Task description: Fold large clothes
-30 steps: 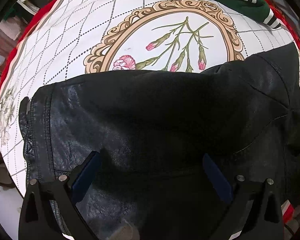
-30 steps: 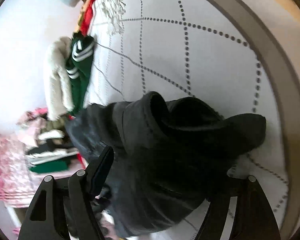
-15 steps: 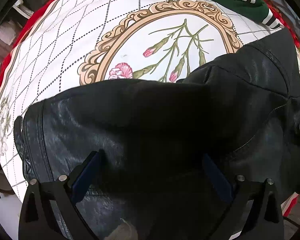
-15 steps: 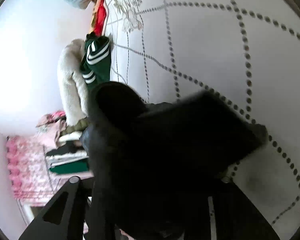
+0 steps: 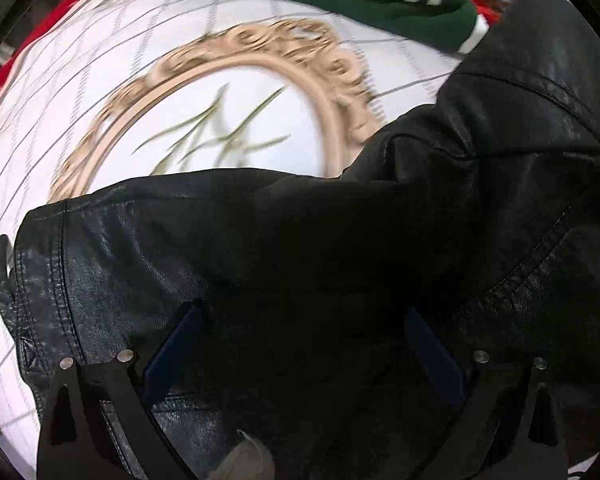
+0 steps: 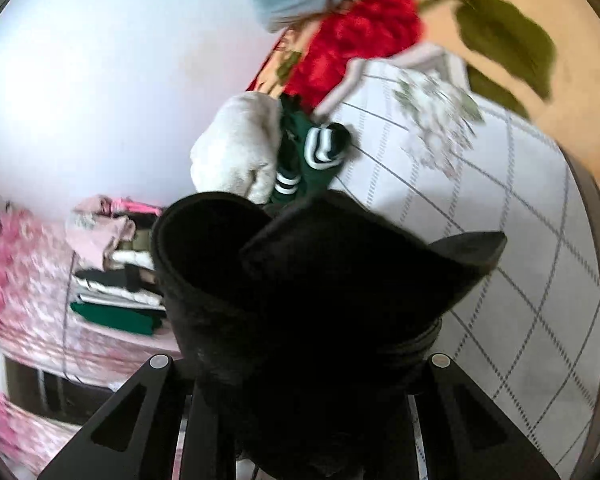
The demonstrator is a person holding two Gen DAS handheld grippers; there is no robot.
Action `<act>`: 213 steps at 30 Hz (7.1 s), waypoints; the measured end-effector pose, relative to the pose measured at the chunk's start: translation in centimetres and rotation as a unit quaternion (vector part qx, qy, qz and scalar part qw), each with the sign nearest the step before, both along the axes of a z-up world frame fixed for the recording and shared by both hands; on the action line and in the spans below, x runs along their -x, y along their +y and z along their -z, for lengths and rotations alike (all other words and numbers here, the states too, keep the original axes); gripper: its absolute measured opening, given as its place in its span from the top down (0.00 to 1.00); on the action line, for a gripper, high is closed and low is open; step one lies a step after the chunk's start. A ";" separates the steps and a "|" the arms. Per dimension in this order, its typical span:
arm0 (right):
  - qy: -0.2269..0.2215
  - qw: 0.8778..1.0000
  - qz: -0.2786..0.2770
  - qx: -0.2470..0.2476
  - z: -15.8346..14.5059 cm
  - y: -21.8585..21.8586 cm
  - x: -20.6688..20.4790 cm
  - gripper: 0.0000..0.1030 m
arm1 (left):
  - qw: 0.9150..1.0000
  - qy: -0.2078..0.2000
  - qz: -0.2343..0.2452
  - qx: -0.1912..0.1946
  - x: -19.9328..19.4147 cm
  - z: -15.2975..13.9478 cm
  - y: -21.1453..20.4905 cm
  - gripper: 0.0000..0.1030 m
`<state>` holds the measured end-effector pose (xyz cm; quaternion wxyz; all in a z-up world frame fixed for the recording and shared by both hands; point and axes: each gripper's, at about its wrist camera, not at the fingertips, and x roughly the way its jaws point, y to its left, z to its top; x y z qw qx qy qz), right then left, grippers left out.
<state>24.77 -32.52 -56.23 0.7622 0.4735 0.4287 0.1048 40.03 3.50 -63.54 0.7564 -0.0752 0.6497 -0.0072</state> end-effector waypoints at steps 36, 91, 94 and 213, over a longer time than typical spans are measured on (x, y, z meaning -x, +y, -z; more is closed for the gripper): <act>0.117 0.890 -0.428 -0.106 1.8 30.8 6.1 0.03 | 0.922 -0.137 -0.361 -0.012 23.5 -18.5 28.1 0.01; 0.172 0.903 -0.385 0.088 8.1 15.6 -4.7 0.18 | 0.962 -0.008 -0.180 -0.208 10.6 -4.5 17.1 0.00; 0.174 0.901 -0.397 0.009 12.6 15.5 -4.3 0.18 | 0.965 -0.003 -0.194 -0.178 10.9 -2.6 18.3 0.00; 0.119 0.876 -0.127 0.449 -13.5 15.5 -32.1 0.00 | 0.971 -0.212 -0.027 -0.103 -23.3 -23.4 16.7 0.03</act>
